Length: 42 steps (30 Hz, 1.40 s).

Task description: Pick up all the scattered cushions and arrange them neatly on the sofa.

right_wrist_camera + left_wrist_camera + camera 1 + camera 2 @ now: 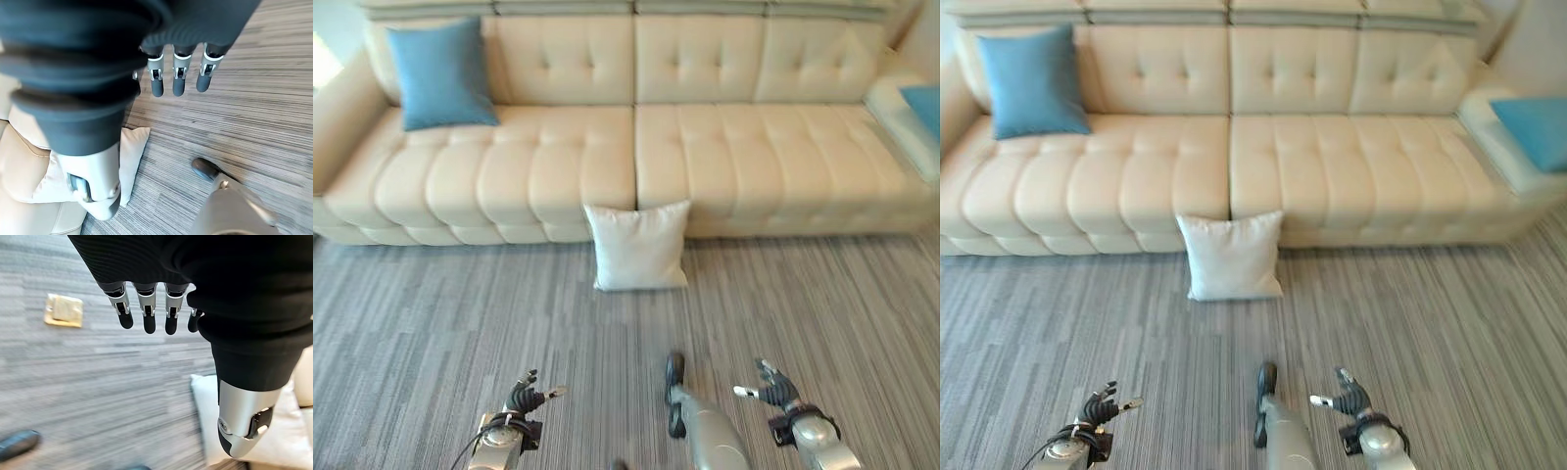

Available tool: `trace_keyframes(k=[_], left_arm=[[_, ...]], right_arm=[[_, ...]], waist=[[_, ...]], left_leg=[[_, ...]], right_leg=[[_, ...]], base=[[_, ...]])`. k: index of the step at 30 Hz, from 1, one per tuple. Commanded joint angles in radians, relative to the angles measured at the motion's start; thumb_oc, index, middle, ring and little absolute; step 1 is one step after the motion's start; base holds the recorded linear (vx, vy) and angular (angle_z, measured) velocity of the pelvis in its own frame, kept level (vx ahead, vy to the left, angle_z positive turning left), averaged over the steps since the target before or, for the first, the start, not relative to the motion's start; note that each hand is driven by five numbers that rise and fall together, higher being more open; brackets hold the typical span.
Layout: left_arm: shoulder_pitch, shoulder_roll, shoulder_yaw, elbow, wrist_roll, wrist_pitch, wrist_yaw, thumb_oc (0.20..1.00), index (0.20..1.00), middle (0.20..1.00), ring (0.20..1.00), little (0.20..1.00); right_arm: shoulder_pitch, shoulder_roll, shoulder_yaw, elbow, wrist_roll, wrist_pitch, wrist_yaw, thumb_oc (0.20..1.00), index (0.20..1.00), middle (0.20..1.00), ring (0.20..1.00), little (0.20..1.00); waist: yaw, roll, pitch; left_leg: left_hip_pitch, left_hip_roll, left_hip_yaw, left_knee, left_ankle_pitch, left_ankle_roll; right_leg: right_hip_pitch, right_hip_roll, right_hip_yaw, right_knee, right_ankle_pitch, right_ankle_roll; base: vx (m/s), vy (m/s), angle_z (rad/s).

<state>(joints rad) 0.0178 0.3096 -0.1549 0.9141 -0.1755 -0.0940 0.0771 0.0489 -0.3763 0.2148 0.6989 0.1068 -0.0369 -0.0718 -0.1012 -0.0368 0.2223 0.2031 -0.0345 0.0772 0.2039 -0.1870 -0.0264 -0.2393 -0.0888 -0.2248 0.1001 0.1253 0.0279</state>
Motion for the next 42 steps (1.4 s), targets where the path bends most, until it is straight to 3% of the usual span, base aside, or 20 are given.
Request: trace_keyframes(k=[1,4,5,7,8,10,13,17,22,24,25,26,29,32,35,37,42], left_arm=[[-0.003,0.021,0.016,-0.024,-0.013,-0.024,0.006,1.0,1.0,1.0,1.0,1.0],[-0.012,0.017,0.009,-0.015,-0.011,-0.024,0.008,1.0,1.0,1.0,1.0,1.0],[-0.012,0.014,0.003,-0.019,-0.006,-0.024,0.006,1.0,1.0,1.0,1.0,1.0],[-0.006,0.015,-0.001,-0.033,-0.002,-0.024,0.005,1.0,1.0,1.0,1.0,1.0],[-0.003,0.016,-0.001,-0.038,-0.001,-0.024,0.005,1.0,1.0,1.0,1.0,1.0],[0.005,0.017,0.005,-0.044,0.002,-0.023,0.007,1.0,1.0,1.0,1.0,1.0],[0.015,0.014,0.003,-0.031,0.0,-0.016,0.009,1.0,1.0,1.0,1.0,1.0],[0.034,0.014,0.011,-0.002,0.011,-0.008,0.001,1.0,1.0,1.0,1.0,1.0],[0.027,0.034,0.008,-0.007,0.027,-0.006,-0.007,1.0,1.0,1.0,1.0,1.0],[0.022,0.041,0.01,-0.016,0.026,-0.005,-0.006,1.0,1.0,1.0,1.0,1.0],[0.015,0.057,0.017,-0.04,0.019,-0.004,-0.001,1.0,1.0,1.0,1.0,1.0],[0.009,0.065,0.019,-0.047,0.016,-0.005,0.004,1.0,1.0,1.0,1.0,1.0],[-0.004,0.074,0.028,-0.031,0.01,-0.007,0.01,1.0,1.0,1.0,1.0,1.0],[-0.005,0.071,0.028,-0.026,0.002,-0.011,0.01,1.0,1.0,1.0,1.0,1.0],[-0.009,0.063,0.02,-0.005,0.009,-0.009,0.008,1.0,1.0,1.0,1.0,1.0],[-0.008,0.058,0.02,0.006,0.017,-0.011,0.005,1.0,1.0,1.0,1.0,1.0],[0.003,0.049,0.024,0.004,0.012,-0.016,0.007,1.0,1.0,1.0,1.0,1.0]], right_arm=[[-0.057,-0.067,-0.027,-0.045,0.018,-0.029,-0.022,1.0,1.0,1.0,1.0,1.0],[-0.06,-0.074,-0.031,-0.033,0.026,-0.025,-0.031,1.0,1.0,1.0,1.0,1.0],[-0.067,-0.081,-0.027,-0.021,0.015,-0.023,-0.036,1.0,1.0,1.0,1.0,1.0],[-0.068,-0.084,-0.026,-0.019,0.01,-0.021,-0.039,1.0,1.0,1.0,1.0,1.0],[-0.069,-0.084,-0.023,-0.015,0.006,-0.02,-0.04,1.0,1.0,1.0,1.0,1.0],[-0.074,-0.081,-0.018,-0.006,0.001,-0.021,-0.044,1.0,1.0,1.0,1.0,1.0],[-0.076,-0.082,-0.012,0.015,-0.013,-0.015,-0.045,1.0,1.0,1.0,1.0,1.0],[-0.06,-0.07,-0.012,0.017,-0.035,-0.01,-0.037,1.0,1.0,1.0,1.0,1.0],[-0.045,-0.05,-0.019,0.005,-0.043,-0.006,-0.026,1.0,1.0,1.0,1.0,1.0],[-0.047,-0.043,-0.019,0.0,-0.046,-0.005,-0.025,1.0,1.0,1.0,1.0,1.0],[-0.058,-0.031,-0.012,-0.013,-0.045,-0.006,-0.019,1.0,1.0,1.0,1.0,1.0],[-0.069,-0.026,-0.008,-0.013,-0.043,-0.007,-0.018,1.0,1.0,1.0,1.0,1.0],[-0.091,-0.01,0.015,-0.009,-0.041,-0.012,-0.016,1.0,1.0,1.0,1.0,1.0],[-0.09,-0.01,0.016,-0.01,-0.018,-0.014,-0.014,1.0,1.0,1.0,1.0,1.0],[-0.088,-0.016,0.016,0.001,-0.008,-0.014,-0.017,1.0,1.0,1.0,1.0,1.0],[-0.081,-0.019,0.014,0.011,-0.003,-0.015,-0.017,1.0,1.0,1.0,1.0,1.0],[-0.077,-0.034,0.017,0.01,-0.007,-0.019,-0.019,1.0,1.0,1.0,1.0,1.0]], waist=[[-0.007,-0.008,0.01],[0.006,-0.012,0.014],[0.02,-0.014,0.016],[0.033,-0.015,0.02],[0.039,-0.011,0.02],[0.062,0.003,0.024],[0.078,0.013,0.024],[0.087,0.018,-0.007],[0.09,-0.005,-0.039],[0.092,-0.008,-0.04],[0.088,-0.013,-0.026],[0.087,-0.009,-0.019],[0.084,0.002,-0.001],[0.067,0.007,0.01],[0.046,0.0,0.021],[0.046,-0.009,0.019],[0.06,-0.013,0.007]], left_leg=[[-0.162,0.076,0.056,0.342,0.213,-0.107],[-0.232,0.093,0.111,0.344,0.174,-0.078],[-0.292,0.095,0.144,0.279,0.127,-0.054],[-0.331,0.106,0.176,0.16,0.108,-0.04],[-0.354,0.111,0.184,0.096,0.128,-0.043],[-0.401,0.121,0.167,-0.058,0.232,-0.065],[-0.42,0.132,0.127,-0.167,0.294,-0.079],[-0.384,0.134,0.122,-0.18,0.326,-0.075],[-0.348,0.097,0.128,-0.143,0.255,-0.032],[-0.336,0.084,0.13,-0.14,0.235,-0.016],[-0.31,0.061,0.13,-0.136,0.205,0.013],[-0.301,0.06,0.134,-0.139,0.198,0.021],[-0.259,0.055,0.137,-0.15,0.175,0.033],[-0.223,0.036,0.12,-0.169,0.163,0.032],[-0.2,0.011,0.096,-0.167,0.141,0.033],[-0.196,-0.002,0.085,-0.155,0.131,0.031],[-0.206,-0.005,0.077,-0.133,0.116,0.019]], right_leg=[[0.096,0.012,0.003,-0.066,-0.068,0.038],[0.142,0.016,0.016,-0.081,-0.097,0.027],[0.185,0.014,0.027,-0.099,-0.116,0.036],[0.22,0.006,0.032,-0.102,-0.137,0.049],[0.235,0.009,0.032,-0.103,-0.147,0.05],[0.284,0.032,0.045,-0.103,-0.178,0.05],[0.324,0.049,0.065,-0.087,-0.213,0.047],[0.363,0.055,0.093,-0.063,-0.243,0.05],[0.355,0.01,0.121,0.037,-0.254,0.08],[0.335,-0.003,0.129,0.088,-0.244,0.091],[0.265,-0.028,0.147,0.227,-0.18,0.11],[0.228,-0.033,0.152,0.279,-0.146,0.116],[0.14,-0.031,0.139,0.351,-0.14,0.104],[0.094,0.006,0.108,0.258,-0.177,0.089],[0.059,0.047,0.12,0.142,-0.162,0.088],[0.102,0.046,0.123,0.066,-0.155,0.09],[0.145,0.047,0.115,0.013,-0.148,0.078]], base=[[0.44,-0.293,-0.04],[0.33,-0.119,-0.62],[0.35,-0.016,-0.56],[0.36,0.036,-0.28],[0.3,0.066,-0.43],[0.35,0.059,-0.66],[0.3,0.068,-0.4],[0.37,0.167,-0.37],[0.27,0.209,-0.12],[0.13,0.202,0.14],[0.1,0.218,-0.12],[0.13,0.279,-0.18],[0.12,0.152,-0.11],[0.17,0.073,-0.02],[0.12,0.009,0.13],[0.1,-0.031,0.28],[0.09,-0.082,0.22]])
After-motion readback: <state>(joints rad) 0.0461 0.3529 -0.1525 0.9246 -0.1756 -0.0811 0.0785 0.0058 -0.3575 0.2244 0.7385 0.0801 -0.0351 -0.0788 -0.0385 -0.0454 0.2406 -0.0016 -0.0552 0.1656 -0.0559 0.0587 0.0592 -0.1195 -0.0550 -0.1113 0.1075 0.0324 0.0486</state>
